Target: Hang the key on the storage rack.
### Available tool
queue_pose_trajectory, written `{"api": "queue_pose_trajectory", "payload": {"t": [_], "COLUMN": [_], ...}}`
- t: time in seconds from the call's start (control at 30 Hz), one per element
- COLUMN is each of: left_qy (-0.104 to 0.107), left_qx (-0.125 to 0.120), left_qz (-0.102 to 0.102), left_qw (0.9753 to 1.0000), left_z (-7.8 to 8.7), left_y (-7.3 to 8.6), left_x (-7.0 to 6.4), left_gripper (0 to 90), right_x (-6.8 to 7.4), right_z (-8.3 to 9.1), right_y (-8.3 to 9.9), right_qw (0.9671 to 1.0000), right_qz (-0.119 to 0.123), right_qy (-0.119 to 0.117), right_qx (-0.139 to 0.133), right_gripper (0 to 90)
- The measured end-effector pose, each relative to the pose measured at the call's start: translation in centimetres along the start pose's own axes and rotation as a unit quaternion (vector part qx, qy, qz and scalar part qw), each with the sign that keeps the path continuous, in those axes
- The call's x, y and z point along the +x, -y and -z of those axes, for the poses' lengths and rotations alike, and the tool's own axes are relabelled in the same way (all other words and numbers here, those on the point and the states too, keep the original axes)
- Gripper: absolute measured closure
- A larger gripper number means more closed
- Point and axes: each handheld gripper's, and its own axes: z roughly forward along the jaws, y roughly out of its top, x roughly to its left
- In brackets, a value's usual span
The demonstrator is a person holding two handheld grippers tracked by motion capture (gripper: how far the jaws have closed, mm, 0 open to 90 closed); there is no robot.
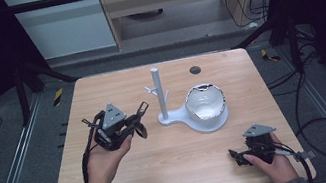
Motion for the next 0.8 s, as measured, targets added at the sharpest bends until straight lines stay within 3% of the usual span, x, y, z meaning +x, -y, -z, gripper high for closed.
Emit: {"api": "queue_pose_trajectory", "payload": {"t": [0.53, 0.8], "left_qy": [-0.005, 0.001], "left_qx": [-0.004, -0.010], "left_qz": [-0.008, 0.002], "left_qw": [0.9999, 0.9999], "left_z": [-0.3, -0.7], "left_y": [-1.7, -2.3], "left_x": [-0.1, 0.0], "left_gripper": [80.5, 80.5], "right_x": [0.0, 0.0], "right_z": [0.0, 0.0], "right_y": [0.0, 0.0], "right_qw": [1.0000, 1.0000], "right_qz": [0.000, 0.001], "right_qy": [0.000, 0.000], "right_qx": [0.000, 0.000], "right_gripper": [0.4, 0.5]}}
